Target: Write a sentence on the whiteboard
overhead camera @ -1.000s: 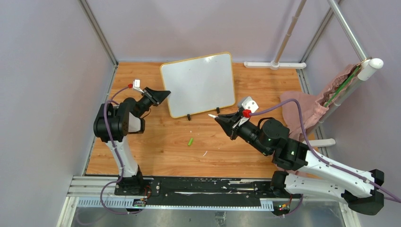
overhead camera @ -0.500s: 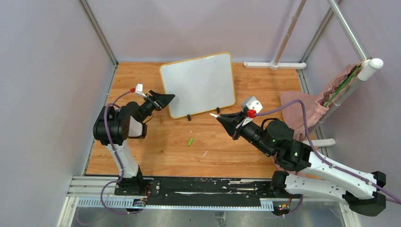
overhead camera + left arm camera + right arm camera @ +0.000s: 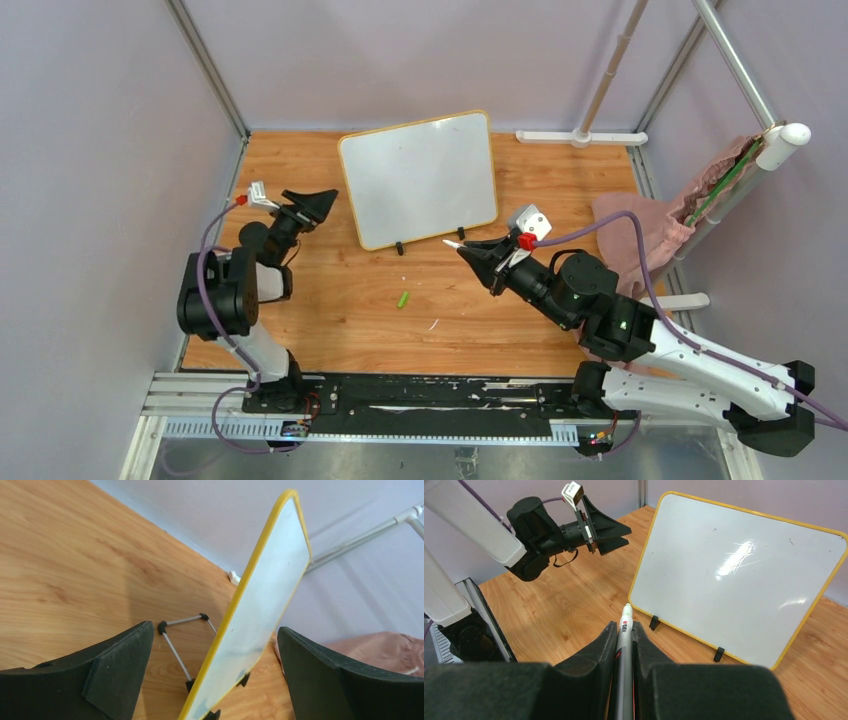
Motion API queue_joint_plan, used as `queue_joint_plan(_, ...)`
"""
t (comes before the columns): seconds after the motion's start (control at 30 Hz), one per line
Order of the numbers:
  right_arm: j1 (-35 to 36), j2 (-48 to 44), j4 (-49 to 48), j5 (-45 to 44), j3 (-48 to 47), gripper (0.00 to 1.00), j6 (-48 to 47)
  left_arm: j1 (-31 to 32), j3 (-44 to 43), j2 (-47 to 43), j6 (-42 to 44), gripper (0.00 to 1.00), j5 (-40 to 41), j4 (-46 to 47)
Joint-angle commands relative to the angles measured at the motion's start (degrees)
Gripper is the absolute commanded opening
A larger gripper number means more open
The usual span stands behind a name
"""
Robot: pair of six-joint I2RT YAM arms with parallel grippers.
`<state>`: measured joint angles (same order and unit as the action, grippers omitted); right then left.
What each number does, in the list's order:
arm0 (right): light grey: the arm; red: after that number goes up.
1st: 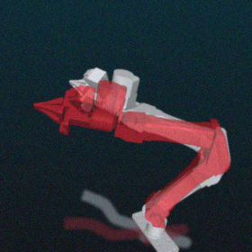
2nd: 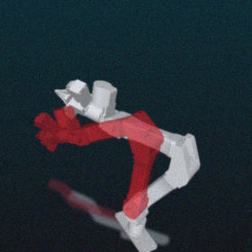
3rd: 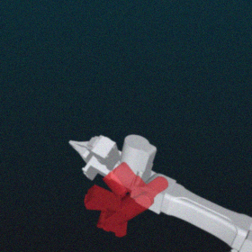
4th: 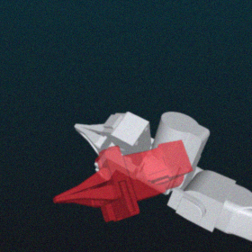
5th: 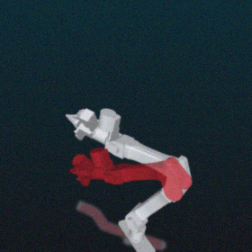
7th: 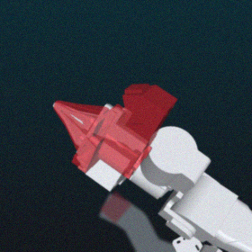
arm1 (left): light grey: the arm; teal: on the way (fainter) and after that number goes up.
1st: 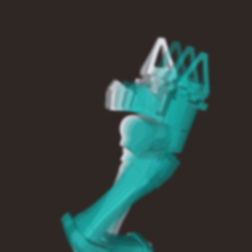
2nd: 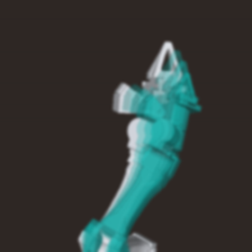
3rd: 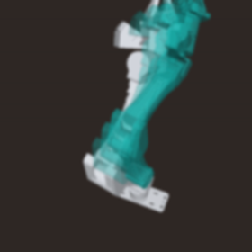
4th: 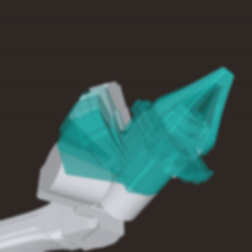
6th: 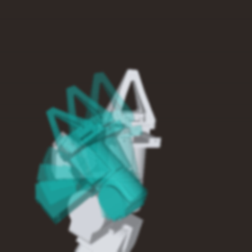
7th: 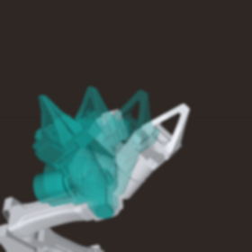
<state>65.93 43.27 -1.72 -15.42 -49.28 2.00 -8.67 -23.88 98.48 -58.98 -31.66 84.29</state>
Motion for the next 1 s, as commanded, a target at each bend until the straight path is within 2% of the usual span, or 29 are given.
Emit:
queue_joint_plan(0.0,-0.37,-0.8,-1.01,-0.36,-1.13,0.0,-1.73,-1.53,-0.48,-10.44,9.71,1.0,4.19,-16.02)
queue_joint_plan(0.1,-0.37,-1.05,-0.96,-0.74,-1.04,0.0,-1.79,-1.53,-3.23,-20.02,19.02,1.0,9.87,-37.36)
queue_joint_plan(0.17,-0.37,-1.39,-0.92,-0.77,-1.0,0.0,-1.74,-1.53,-5.2,-25.3,22.75,1.0,13.79,-48.29)
queue_joint_plan(0.27,-0.37,-1.63,-0.88,-0.87,-0.97,0.0,-3.69,-1.53,-6.36,-31.53,23.62,1.0,18.96,-58.03)
queue_joint_plan(0.4,-0.37,-1.4,-0.31,-0.48,-1.38,0.0,-4.14,-1.53,-8.83,-35.26,20.59,1.0,25.49,-69.28)
queue_joint_plan(0.5,-0.37,-0.96,0.17,-0.33,-1.69,0.0,-4.29,-1.49,-6.51,-38.86,14.24,1.0,31.21,-69.41)
queue_joint_plan(0.57,-0.41,-0.72,0.14,-0.36,-1.61,0.0,-4.37,-1.57,-4.13,-40.94,11.13,1.0,35.81,-65.78)
queue_joint_plan(0.63,-0.37,-0.21,0.07,-0.47,-1.46,0.0,-4.1,-1.69,-4.6,-39.2,14.6,1.0,31.86,-61.3)
queue_joint_plan(0.73,-0.45,1.66,-0.18,-0.54,-2.29,0.0,-3.72,-1.7,-9.86,-30.2,12.65,1.0,18.39,-59.65)
queue_joint_plan(0.83,-0.68,4.29,1.32,-0.76,-4.67,0.0,-3.2,-1.7,-8.72,-24.12,7.85,1.0,10.8,-45.99)
queue_joint_plan(0.9,-1.02,6.08,1.47,-0.34,-5.51,0.0,-2.83,-1.7,-6.59,-22.45,6.58,1.0,9.23,-35.48)
queue_joint_plan(0.97,-1.57,7.61,1.45,-0.29,-5.97,0.0,-2.38,-1.7,-6.27,-19.73,6.22,1.0,7.48,-30.2)
